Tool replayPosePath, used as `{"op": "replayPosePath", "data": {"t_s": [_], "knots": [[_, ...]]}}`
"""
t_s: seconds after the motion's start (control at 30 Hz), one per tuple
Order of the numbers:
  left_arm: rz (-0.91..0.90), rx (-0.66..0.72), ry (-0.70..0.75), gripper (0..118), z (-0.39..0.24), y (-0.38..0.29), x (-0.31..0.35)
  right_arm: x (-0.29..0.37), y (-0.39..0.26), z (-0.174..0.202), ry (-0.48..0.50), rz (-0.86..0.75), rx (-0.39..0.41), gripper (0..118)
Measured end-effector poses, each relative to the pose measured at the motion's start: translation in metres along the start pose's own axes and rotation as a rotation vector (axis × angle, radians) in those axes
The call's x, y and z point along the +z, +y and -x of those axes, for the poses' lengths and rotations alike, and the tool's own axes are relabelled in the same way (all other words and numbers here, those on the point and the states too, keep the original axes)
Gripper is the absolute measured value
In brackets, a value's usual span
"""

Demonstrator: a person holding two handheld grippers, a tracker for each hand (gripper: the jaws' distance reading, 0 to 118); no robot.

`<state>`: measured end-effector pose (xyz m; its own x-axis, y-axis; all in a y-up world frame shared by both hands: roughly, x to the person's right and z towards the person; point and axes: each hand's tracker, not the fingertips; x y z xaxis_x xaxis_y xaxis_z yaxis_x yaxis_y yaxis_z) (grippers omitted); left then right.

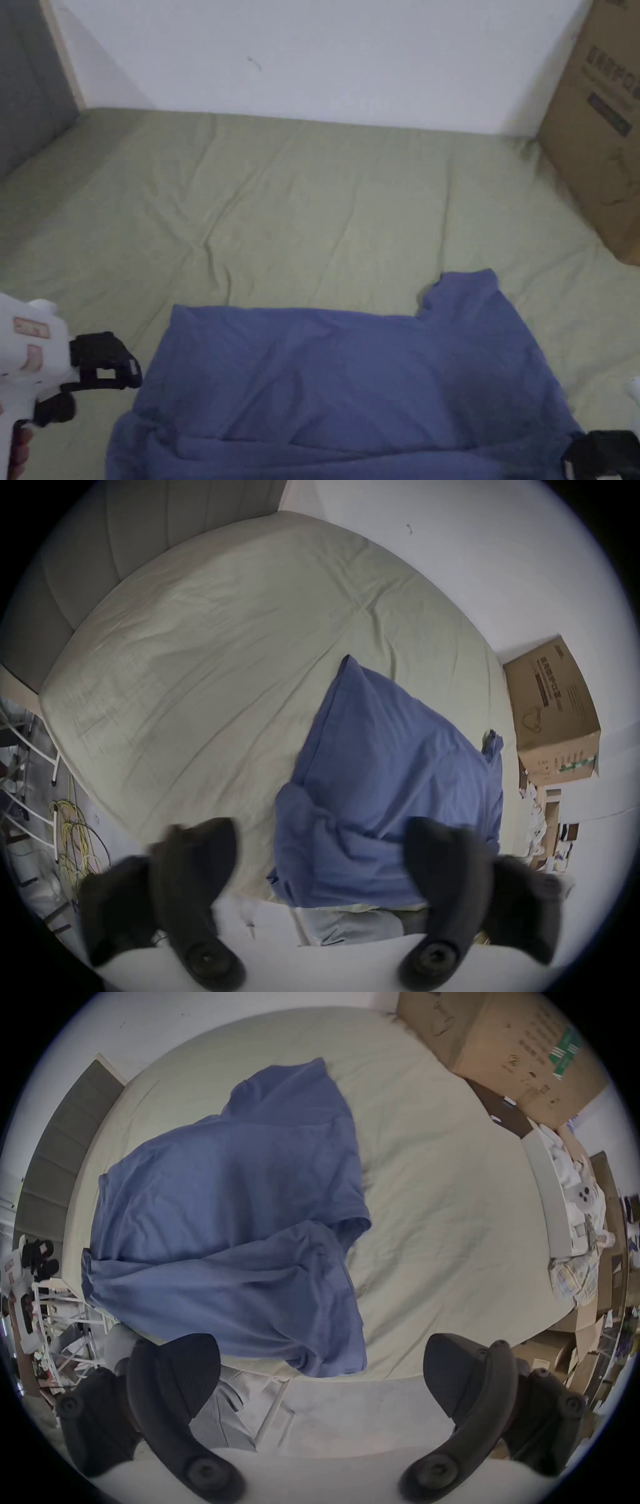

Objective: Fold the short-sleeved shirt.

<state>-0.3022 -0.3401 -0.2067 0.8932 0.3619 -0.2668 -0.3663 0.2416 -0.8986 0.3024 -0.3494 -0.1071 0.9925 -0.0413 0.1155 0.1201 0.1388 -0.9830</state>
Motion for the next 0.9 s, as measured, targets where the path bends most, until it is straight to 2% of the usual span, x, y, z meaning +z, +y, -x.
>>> {"op": "replayPosePath", "data": {"t_s": [0.03,0.07,0.1,0.17,0.23,0.27,0.33,0.4,0.47,0.53,0.57,0.6,0.63,0.87,0.9], "knots": [[-0.010,0.005,-0.018,0,-0.005,0.007,-0.003,-0.003,0.007,0.005,-0.031,-0.038,0.045,78],[-0.013,0.005,-0.028,0,-0.010,0.013,-0.009,-0.003,0.012,0.011,-0.052,-0.072,0.082,35],[-0.049,-0.020,-0.011,0,-0.020,0.021,-0.014,-0.005,0.021,0.016,-0.081,-0.104,0.086,5],[-0.020,-0.103,0.033,0,-0.036,0.041,-0.033,-0.010,0.039,0.018,-0.063,-0.125,0.023,4],[0.053,-0.091,0.069,0,-0.051,0.061,-0.054,-0.017,0.061,0.017,0.035,-0.080,-0.009,5],[0.067,-0.084,0.081,0,-0.048,0.080,-0.072,-0.020,0.069,0.018,0.051,-0.069,-0.030,5],[0.118,-0.087,0.127,0,-0.057,0.109,-0.098,-0.027,0.085,0.020,0.037,-0.062,-0.018,5],[0.125,-0.103,0.156,0,-0.073,0.122,-0.119,-0.034,0.098,0.024,-0.009,-0.066,0.046,5],[0.101,-0.104,0.164,22,-0.075,0.143,-0.140,-0.055,0.117,0.005,-0.008,-0.057,0.050,5],[0.098,-0.069,0.180,50,-0.082,0.154,-0.154,-0.063,0.129,-0.007,0.001,-0.048,0.038,5],[0.121,-0.051,0.198,100,-0.081,0.159,-0.164,-0.063,0.126,0.003,0.003,-0.051,0.024,5],[0.100,-0.044,0.215,118,-0.079,0.160,-0.170,-0.067,0.130,-0.001,0.006,-0.048,0.015,5],[0.089,-0.047,0.182,107,-0.081,0.162,-0.174,-0.070,0.133,-0.005,0.004,-0.047,0.009,5],[0.153,-0.111,0.250,107,-0.085,0.158,-0.209,-0.088,0.142,-0.011,-0.012,-0.053,-0.007,5],[0.184,-0.109,0.263,94,-0.086,0.155,-0.212,-0.090,0.143,-0.012,-0.011,-0.054,-0.006,5]]}}
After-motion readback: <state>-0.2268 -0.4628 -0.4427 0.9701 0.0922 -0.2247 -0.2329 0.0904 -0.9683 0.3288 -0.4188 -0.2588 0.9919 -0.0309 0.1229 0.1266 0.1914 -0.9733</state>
